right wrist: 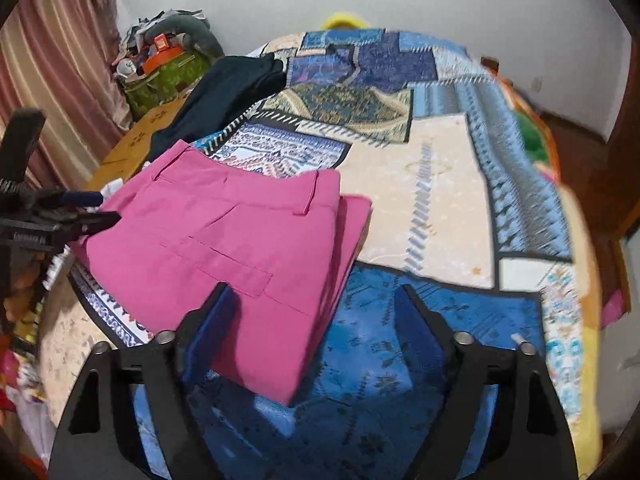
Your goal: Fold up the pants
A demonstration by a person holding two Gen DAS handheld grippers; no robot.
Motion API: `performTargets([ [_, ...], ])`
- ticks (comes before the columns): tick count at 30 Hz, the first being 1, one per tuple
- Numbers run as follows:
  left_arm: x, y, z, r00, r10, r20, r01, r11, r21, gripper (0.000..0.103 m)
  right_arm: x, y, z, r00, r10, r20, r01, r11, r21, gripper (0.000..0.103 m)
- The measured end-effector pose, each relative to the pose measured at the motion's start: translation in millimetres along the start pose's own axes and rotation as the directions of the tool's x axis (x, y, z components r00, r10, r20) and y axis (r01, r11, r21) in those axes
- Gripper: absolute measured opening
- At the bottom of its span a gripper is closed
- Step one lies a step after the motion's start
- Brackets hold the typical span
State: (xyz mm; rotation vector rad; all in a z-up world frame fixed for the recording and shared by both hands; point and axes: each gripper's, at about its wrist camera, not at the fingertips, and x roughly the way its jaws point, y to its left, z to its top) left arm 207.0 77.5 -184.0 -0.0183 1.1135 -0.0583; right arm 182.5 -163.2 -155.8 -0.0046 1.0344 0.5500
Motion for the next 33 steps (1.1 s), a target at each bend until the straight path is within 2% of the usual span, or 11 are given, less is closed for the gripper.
performTargets([
  [1,-3,1,-3,1.0,-0.003,0.016,0.003,1.0,0.0,0.096,1,-3,0,1.0,0.027,-0.011,-0.027,0.999,0.021,0.064],
  [3,-7,2,-7,0.999,-0.012,0.031,0.012,1.0,0.006,0.08,2,-6,-1,0.997,0.079,-0.025,-0.078,0.995,0.058,0.055],
  [4,-9,2,-10,0.999,-0.008,0.032,0.007,1.0,0.013,0.076,3,-7,-2,0.995,0.098,-0.034,-0.095,0.993,0.068,0.049],
  [5,-9,3,-11,0.999,-0.007,0.033,0.006,1.0,0.017,0.069,3,-7,-3,0.993,0.108,-0.04,-0.105,0.992,0.068,0.044],
  [7,-11,4,-16,0.999,-0.007,0.047,0.006,1.0,0.022,0.063,2,-2,-5,0.992,0.118,-0.041,-0.116,0.992,0.053,0.037],
  [9,-11,5,-20,0.998,0.039,0.045,-0.04,0.999,0.027,0.046,1,4,-7,0.994,0.102,-0.041,-0.101,0.995,0.023,0.034],
  [13,-9,11,-32,0.996,0.08,0.049,-0.081,0.996,0.021,0.045,2,10,-10,0.997,0.071,-0.04,-0.073,0.997,-0.032,0.031],
  [19,-13,20,-33,0.998,0.049,0.049,-0.049,0.999,-0.003,0.045,1,7,-11,0.997,0.073,-0.035,-0.073,0.997,-0.005,0.031],
  [23,-22,19,-18,0.993,0.093,0.069,-0.096,0.995,0.034,0.046,0,6,-9,0.996,0.075,-0.053,-0.074,0.997,0.011,0.032],
  [28,-27,16,16,0.995,0.005,0.101,-0.009,0.999,0.038,0.058,1,4,-9,0.995,0.082,-0.064,-0.08,0.997,0.02,0.032],
  [33,-8,-2,48,0.996,0.006,0.093,-0.017,0.994,0.108,0.059,-1,5,-2,0.994,0.077,-0.081,-0.076,0.997,0.012,0.032],
])
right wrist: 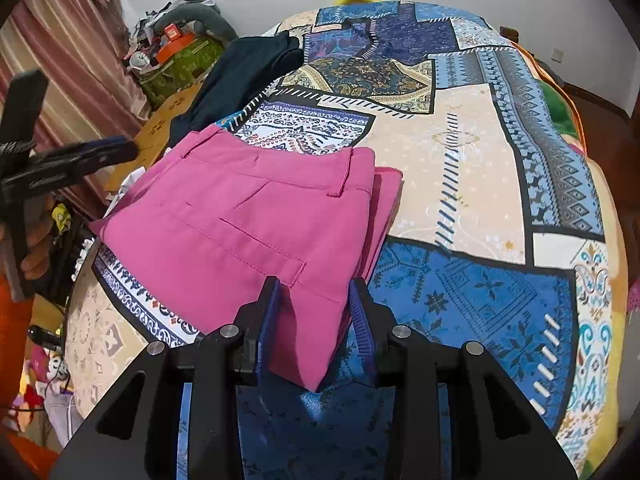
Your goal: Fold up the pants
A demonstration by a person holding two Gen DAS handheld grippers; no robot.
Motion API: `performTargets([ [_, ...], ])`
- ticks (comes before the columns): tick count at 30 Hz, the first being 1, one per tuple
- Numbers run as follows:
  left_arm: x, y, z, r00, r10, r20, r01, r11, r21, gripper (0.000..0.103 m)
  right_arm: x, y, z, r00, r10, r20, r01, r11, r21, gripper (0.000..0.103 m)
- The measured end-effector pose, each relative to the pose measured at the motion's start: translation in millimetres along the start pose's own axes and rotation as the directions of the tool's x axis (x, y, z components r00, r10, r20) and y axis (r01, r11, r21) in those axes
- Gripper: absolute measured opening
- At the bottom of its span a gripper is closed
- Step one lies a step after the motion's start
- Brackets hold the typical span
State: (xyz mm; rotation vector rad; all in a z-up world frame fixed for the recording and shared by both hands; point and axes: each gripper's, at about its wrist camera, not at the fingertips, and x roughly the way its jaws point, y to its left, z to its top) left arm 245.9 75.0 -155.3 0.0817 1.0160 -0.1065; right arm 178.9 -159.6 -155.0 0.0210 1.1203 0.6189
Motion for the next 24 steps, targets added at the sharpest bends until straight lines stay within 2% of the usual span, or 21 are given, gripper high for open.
performTargets([
  [4,32,-10,12,0.991,-0.115,-0.074,0.116,0.993,0.013,0.055,-2,-5,14,1.0,-0.011,0.016,0.011,1.0,0.004,0.034],
  [6,53,-14,12,0.981,-0.137,-0.136,0.14,0.99,0.016,0.037,1,-12,24,0.999,-0.027,0.031,0.027,0.999,0.022,0.034],
  [8,67,-17,8,0.979,-0.125,-0.164,0.129,0.992,0.014,0.036,6,-19,32,0.999,-0.026,0.038,0.025,0.999,0.044,0.034],
  [10,69,-16,7,0.979,-0.133,-0.152,0.136,0.991,0.007,0.036,17,-29,45,0.999,-0.024,0.033,0.021,0.997,0.079,0.034],
  [14,68,-13,4,0.983,-0.118,-0.143,0.119,0.993,0.0,0.037,44,-43,61,0.999,-0.022,-0.025,0.024,0.994,0.11,0.034],
  [16,69,-10,0,0.988,-0.079,-0.134,0.079,0.997,-0.003,0.037,54,-44,63,0.999,-0.012,-0.045,0.016,0.995,0.095,0.028],
  [17,71,-7,0,0.988,-0.082,-0.133,0.08,0.997,-0.016,0.038,58,-42,62,0.998,-0.012,-0.054,0.016,0.998,0.067,0.025],
  [20,75,-1,-4,0.985,-0.096,-0.143,0.087,0.994,-0.066,0.038,64,-38,58,0.997,-0.036,-0.064,0.037,0.999,0.016,0.025],
  [24,70,-6,-4,0.989,-0.054,-0.136,0.05,0.998,-0.033,0.04,60,-39,60,0.996,-0.044,-0.072,0.044,0.999,-0.004,0.025],
])
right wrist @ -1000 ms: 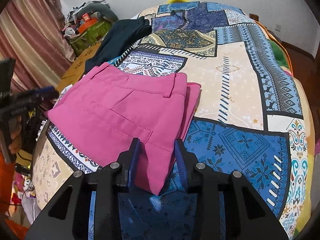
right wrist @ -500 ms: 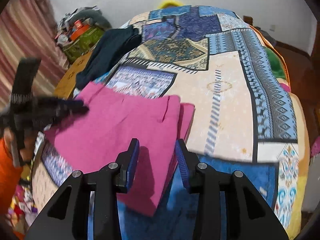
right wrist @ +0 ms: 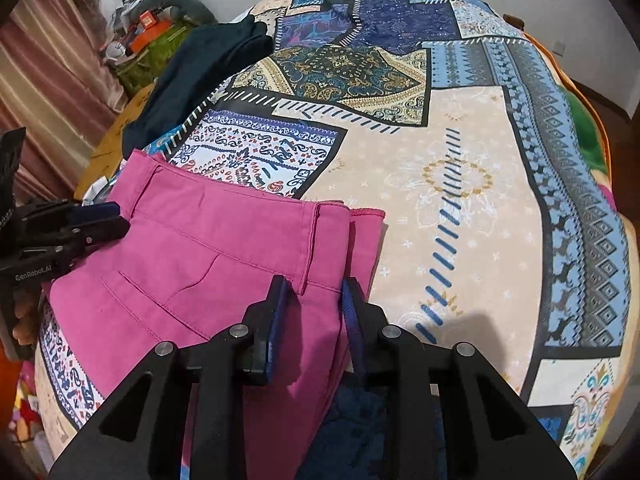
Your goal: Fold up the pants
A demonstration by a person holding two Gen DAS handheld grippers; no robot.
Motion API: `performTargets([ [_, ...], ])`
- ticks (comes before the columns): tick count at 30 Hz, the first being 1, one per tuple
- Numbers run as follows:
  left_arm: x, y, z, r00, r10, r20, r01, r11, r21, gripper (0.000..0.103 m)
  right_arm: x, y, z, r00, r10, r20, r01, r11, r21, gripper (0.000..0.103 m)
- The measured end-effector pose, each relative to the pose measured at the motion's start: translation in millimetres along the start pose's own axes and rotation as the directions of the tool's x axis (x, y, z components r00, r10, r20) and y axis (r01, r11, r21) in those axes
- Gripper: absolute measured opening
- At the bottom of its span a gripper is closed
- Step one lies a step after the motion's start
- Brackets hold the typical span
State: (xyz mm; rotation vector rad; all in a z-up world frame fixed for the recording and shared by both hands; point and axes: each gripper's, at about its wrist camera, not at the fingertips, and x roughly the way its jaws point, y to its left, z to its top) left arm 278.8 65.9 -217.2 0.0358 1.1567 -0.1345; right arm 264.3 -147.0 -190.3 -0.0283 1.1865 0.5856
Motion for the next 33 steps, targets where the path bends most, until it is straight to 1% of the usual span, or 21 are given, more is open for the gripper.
performTargets([
  [4,-10,5,-3,1.0,-0.007,0.007,0.007,1.0,0.005,0.044,-4,4,-1,0.999,-0.033,0.005,0.033,0.999,-0.04,0.025],
  [6,-14,8,-3,1.0,0.021,0.007,-0.022,1.0,0.003,0.052,-9,6,-4,0.997,-0.073,0.014,0.074,0.996,-0.048,0.025],
  [7,-16,10,-5,0.999,0.043,0.012,-0.043,0.999,-0.001,0.054,-9,6,-5,0.997,-0.072,0.011,0.073,0.996,-0.042,0.026],
  [9,-17,13,-8,0.998,0.056,0.009,-0.056,0.998,-0.001,0.062,-12,3,-7,0.998,-0.067,0.004,0.067,0.998,-0.005,0.033],
  [10,-18,15,-9,0.998,0.062,0.011,-0.062,0.998,-0.007,0.064,-13,1,-8,0.998,-0.065,0.002,0.065,0.998,0.011,0.038],
  [11,-18,18,-11,0.998,0.066,0.015,-0.065,0.998,-0.015,0.07,-15,-1,-10,0.998,-0.061,-0.001,0.061,0.998,0.026,0.043],
  [12,-19,21,-12,0.997,0.07,0.015,-0.069,0.997,-0.027,0.075,-16,-2,-11,0.999,-0.052,-0.005,0.053,0.998,0.037,0.045],
  [13,-19,23,-13,0.998,0.064,0.014,-0.063,0.997,-0.036,0.076,-17,-3,-13,0.999,-0.041,-0.01,0.042,0.998,0.046,0.049],
  [17,-14,34,-10,1.0,-0.022,-0.017,0.02,0.995,-0.097,0.077,-20,-8,-19,0.999,0.025,-0.033,-0.021,0.994,0.104,0.051],
  [18,-11,35,-8,0.997,-0.066,-0.032,0.062,0.992,-0.112,0.077,-19,-9,-20,0.999,0.04,-0.037,-0.036,0.992,0.122,0.051],
  [20,-4,35,-4,0.99,-0.128,-0.056,0.12,0.984,-0.133,0.077,-16,-12,-20,0.996,0.08,-0.043,-0.072,0.985,0.159,0.052],
  [21,0,33,-2,0.988,-0.142,-0.066,0.132,0.982,-0.132,0.077,-14,-13,-20,0.995,0.093,-0.044,-0.084,0.982,0.169,0.053],
  [22,3,30,-1,0.988,-0.138,-0.067,0.129,0.984,-0.123,0.077,-12,-12,-20,0.994,0.096,-0.044,-0.088,0.982,0.17,0.053],
  [23,5,26,1,0.989,-0.133,-0.067,0.125,0.985,-0.115,0.075,-10,-10,-19,0.995,0.096,-0.041,-0.088,0.983,0.164,0.053],
  [24,7,24,3,0.989,-0.133,-0.066,0.125,0.986,-0.111,0.069,-7,-9,-19,0.995,0.098,-0.036,-0.091,0.983,0.157,0.054],
  [25,8,22,5,0.988,-0.138,-0.063,0.131,0.985,-0.112,0.066,-5,-8,-19,0.994,0.105,-0.033,-0.098,0.982,0.163,0.054],
  [27,9,23,8,0.987,-0.146,-0.06,0.138,0.983,-0.12,0.056,-2,-11,-19,0.991,0.129,-0.026,-0.121,0.972,0.202,0.055],
  [28,10,22,8,0.986,-0.152,-0.06,0.144,0.982,-0.121,0.053,-1,-12,-18,0.99,0.139,-0.025,-0.13,0.968,0.214,0.052],
  [30,10,22,9,0.984,-0.169,-0.053,0.162,0.979,-0.123,0.041,1,-12,-16,0.989,0.147,-0.024,-0.138,0.966,0.219,0.047],
  [31,9,22,10,0.985,-0.168,-0.047,0.161,0.979,-0.127,0.039,2,-11,-15,0.989,0.149,-0.023,-0.141,0.967,0.213,0.038],
  [33,8,21,9,0.986,-0.16,-0.036,0.154,0.98,-0.129,0.033,4,-9,-13,0.99,0.141,-0.022,-0.133,0.969,0.207,0.03],
])
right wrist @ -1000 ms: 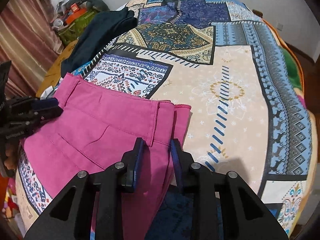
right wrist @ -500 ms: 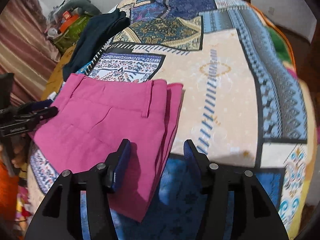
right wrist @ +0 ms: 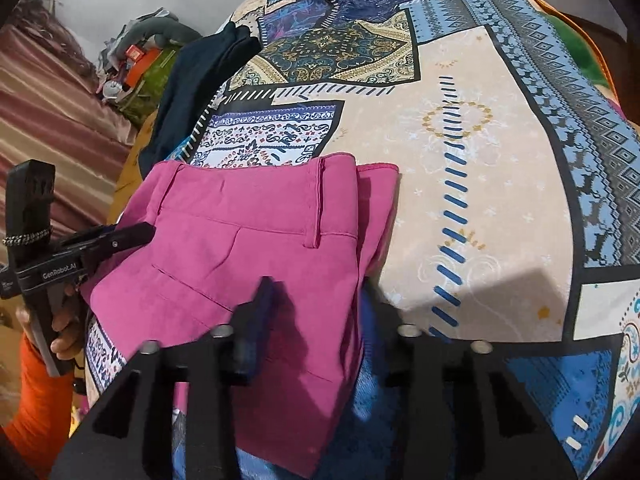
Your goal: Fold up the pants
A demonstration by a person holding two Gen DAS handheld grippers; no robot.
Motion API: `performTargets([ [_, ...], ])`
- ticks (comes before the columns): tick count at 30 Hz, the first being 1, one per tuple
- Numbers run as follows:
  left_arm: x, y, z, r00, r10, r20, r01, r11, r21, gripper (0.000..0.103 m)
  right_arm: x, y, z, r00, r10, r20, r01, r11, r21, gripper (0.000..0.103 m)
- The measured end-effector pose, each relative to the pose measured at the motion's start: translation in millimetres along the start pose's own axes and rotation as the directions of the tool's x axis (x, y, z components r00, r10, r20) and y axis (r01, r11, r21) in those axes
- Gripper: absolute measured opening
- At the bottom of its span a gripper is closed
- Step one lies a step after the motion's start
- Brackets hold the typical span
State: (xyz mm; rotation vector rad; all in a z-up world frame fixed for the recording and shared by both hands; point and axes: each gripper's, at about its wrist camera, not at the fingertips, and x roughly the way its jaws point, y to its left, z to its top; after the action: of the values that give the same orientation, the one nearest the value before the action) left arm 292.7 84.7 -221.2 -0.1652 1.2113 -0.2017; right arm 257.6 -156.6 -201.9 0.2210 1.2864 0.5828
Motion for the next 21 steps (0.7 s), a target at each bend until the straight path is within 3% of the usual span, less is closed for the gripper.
performTargets([
  [5,-8,-4,-1,0.999,0.03,0.039,-0.03,1.0,0.007,0.021,-7,9,3,0.999,-0.037,0.037,0.04,0.997,-0.07,0.012],
  [8,-17,-8,0,0.994,0.073,0.079,-0.076,0.997,0.031,0.013,-17,13,7,0.996,-0.04,0.078,0.047,0.994,-0.096,0.011],
  [13,-34,-6,3,0.987,0.094,0.132,-0.099,0.995,0.033,0.011,-35,25,16,0.99,-0.02,0.143,0.039,0.991,-0.131,0.01],
  [21,-86,-3,19,0.946,0.158,0.281,-0.175,0.984,0.036,0.011,-63,69,45,0.967,-0.016,0.253,0.079,0.967,-0.24,0.01],
])
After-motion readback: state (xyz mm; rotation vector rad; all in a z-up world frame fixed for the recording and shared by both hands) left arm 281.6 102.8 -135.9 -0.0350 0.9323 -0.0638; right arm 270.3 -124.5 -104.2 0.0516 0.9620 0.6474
